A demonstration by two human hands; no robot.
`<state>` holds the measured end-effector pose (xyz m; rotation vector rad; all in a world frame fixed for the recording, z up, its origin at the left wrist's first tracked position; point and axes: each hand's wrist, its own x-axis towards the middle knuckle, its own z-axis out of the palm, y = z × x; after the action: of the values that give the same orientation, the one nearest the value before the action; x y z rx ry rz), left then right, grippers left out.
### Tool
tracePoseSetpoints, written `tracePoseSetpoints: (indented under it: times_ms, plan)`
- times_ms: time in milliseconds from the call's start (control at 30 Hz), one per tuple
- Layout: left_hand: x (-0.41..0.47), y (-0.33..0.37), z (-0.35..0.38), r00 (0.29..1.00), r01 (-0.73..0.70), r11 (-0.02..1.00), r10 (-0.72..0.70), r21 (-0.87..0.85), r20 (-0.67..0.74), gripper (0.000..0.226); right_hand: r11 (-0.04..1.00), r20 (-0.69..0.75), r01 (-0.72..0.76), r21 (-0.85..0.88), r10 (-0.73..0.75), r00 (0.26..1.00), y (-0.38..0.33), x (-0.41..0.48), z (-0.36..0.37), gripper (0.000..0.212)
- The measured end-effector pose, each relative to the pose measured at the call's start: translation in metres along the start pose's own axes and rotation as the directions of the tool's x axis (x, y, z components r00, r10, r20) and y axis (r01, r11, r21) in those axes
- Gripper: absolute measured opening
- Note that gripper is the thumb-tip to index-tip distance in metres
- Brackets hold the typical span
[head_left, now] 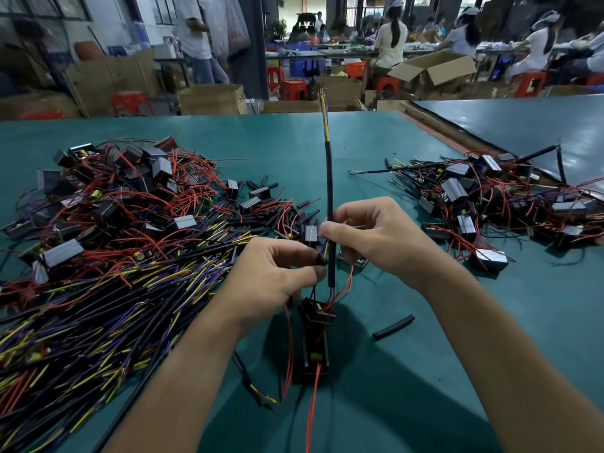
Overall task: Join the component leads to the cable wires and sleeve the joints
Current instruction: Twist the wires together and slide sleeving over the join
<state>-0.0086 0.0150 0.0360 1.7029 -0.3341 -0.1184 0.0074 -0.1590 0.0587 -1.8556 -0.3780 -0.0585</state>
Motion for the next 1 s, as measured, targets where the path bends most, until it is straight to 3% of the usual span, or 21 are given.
tracePoseSetpoints:
  times_ms: [100, 433, 833, 1000]
  plan:
    - [-0.0006, 0.0025, 0.0012, 0.999, -0.026, 0.995, 0.024, -0.098, -0.026, 0.016, 1.0, 0.008, 0.019, -0.007, -0.019, 1.0, 0.001, 0.0001, -0.0013, 0.026]
    - [-0.0022, 0.0029, 0.0033, 0.99, -0.075, 0.993, 0.062, -0.095, -0.128, 0.013, 0.999, 0.02, 0.039, -0.003, -0.039, 0.999, -0.0011, -0.0011, -0.0037, 0.023]
    - [-0.0024, 0.0069, 0.005, 0.988, -0.011, 0.984, -0.017, -0.178, -0.155, 0.006, 0.999, 0.03, 0.053, 0.0, -0.053, 0.998, -0.0018, -0.0014, -0.0039, 0.016]
    - [-0.001, 0.0015, 0.0043, 0.993, 0.075, 0.982, -0.089, -0.172, -0.077, 0.005, 0.999, 0.01, 0.036, -0.005, -0.036, 0.999, -0.0023, -0.0025, -0.0061, 0.012]
